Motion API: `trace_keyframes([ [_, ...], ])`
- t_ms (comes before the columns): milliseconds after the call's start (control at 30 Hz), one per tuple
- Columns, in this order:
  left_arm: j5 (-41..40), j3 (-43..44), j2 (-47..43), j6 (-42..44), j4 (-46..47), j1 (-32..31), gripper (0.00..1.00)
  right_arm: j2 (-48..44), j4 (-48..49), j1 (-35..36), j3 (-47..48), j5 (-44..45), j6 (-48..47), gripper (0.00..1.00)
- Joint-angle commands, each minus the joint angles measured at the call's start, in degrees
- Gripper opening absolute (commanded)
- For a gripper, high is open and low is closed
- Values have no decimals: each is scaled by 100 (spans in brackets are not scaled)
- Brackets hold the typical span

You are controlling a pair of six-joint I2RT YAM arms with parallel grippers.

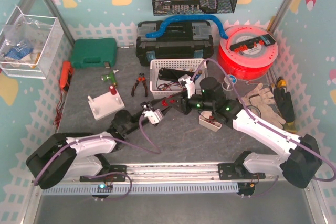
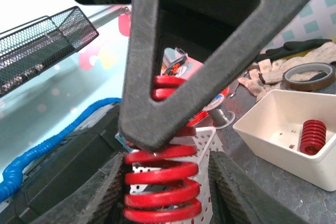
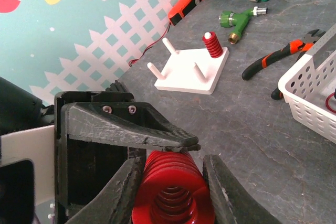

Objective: Install the large spring

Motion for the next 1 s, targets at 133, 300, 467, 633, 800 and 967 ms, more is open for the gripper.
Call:
trace_keyframes([
  [133,239,-224,-285,-100,275,194,11,194,-32,32,85,550,13,29],
  [300,178,-282,-671,-152,-221,265,0,323,-185,11,94,1447,-92,40],
  [467,3,-233,-1025,-337,-845,265,0,684,-387,2,298,1768,-262,47],
  [633,-468,121,-1133,-1378,-1931,346,0,559,-248,10,391,2105,-1748,64],
  [800,-251,472,-1338,-2862,-2985,587,0,390,1168,104,-418,2295,-4295,67],
  [967,153,1113,-1523,-4076,-4419,759,0,487,3018,345,-1424,2303,-6604,72],
])
